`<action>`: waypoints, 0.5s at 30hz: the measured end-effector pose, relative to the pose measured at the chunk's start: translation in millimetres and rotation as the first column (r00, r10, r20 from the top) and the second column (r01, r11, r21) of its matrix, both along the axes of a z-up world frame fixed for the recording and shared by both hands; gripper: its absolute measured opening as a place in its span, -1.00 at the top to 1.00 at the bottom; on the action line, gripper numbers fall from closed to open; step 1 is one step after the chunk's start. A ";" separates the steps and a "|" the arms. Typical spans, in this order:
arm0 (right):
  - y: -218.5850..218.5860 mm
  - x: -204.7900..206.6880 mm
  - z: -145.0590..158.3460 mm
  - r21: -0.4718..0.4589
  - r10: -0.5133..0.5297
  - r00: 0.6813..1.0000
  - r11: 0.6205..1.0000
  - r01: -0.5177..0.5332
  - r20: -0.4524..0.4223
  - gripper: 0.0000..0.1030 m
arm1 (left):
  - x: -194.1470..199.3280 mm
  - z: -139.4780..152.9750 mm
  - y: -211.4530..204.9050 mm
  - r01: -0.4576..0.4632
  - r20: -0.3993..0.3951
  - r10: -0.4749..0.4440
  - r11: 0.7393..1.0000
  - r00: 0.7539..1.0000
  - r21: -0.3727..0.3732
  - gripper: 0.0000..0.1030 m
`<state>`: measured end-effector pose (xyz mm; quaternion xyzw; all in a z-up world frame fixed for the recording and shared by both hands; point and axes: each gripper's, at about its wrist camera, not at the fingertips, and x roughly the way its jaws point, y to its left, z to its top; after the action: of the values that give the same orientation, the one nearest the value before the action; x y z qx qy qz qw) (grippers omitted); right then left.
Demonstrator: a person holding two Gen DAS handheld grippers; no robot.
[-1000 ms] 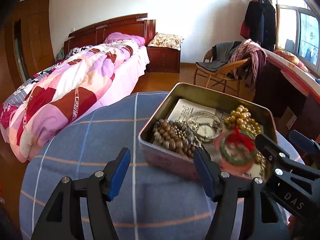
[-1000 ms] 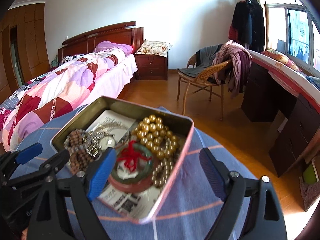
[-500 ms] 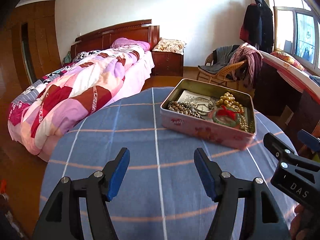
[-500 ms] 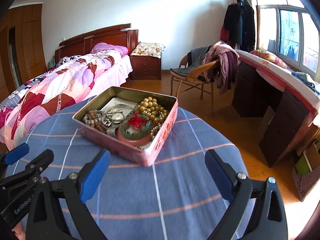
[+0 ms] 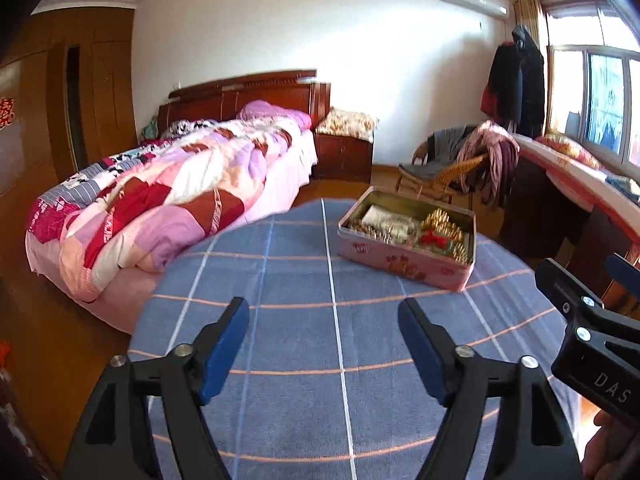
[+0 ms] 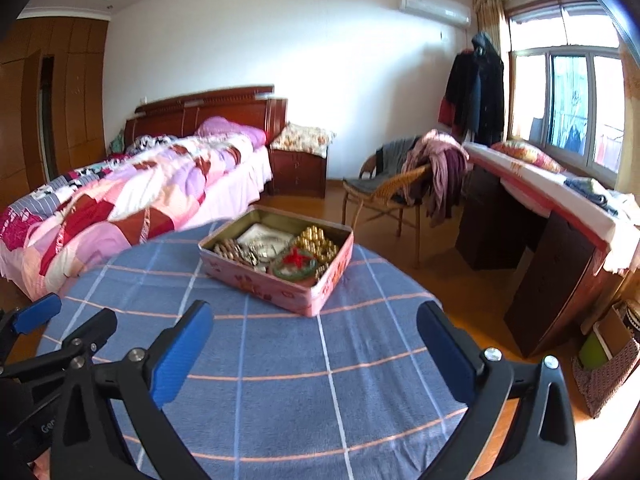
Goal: Organize jewelry
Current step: 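Withdraw both open tools away from the tin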
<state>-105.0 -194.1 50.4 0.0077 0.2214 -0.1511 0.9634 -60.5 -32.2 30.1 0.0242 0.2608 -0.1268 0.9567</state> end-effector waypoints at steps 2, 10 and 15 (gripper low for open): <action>5.0 -6.6 10.6 -0.011 0.001 1.000 1.000 0.000 0.030 -1.00 | -8.7 10.9 3.7 -0.010 0.036 0.010 1.000 0.999 -0.010 -0.57; 9.2 -20.8 37.7 0.004 -0.016 0.992 1.000 0.015 0.128 -1.00 | -30.6 49.0 13.2 0.003 0.165 0.003 0.999 0.986 -0.037 -0.77; 11.4 -22.7 40.7 0.011 -0.014 0.989 1.000 0.013 0.148 -1.00 | -32.2 53.1 16.5 0.001 0.188 0.008 0.999 0.982 -0.050 -0.79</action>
<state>-127.6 -182.8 91.2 0.0254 0.1497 -0.1556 0.9761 -92.6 -15.7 83.2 0.0117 0.1658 -0.1286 0.9777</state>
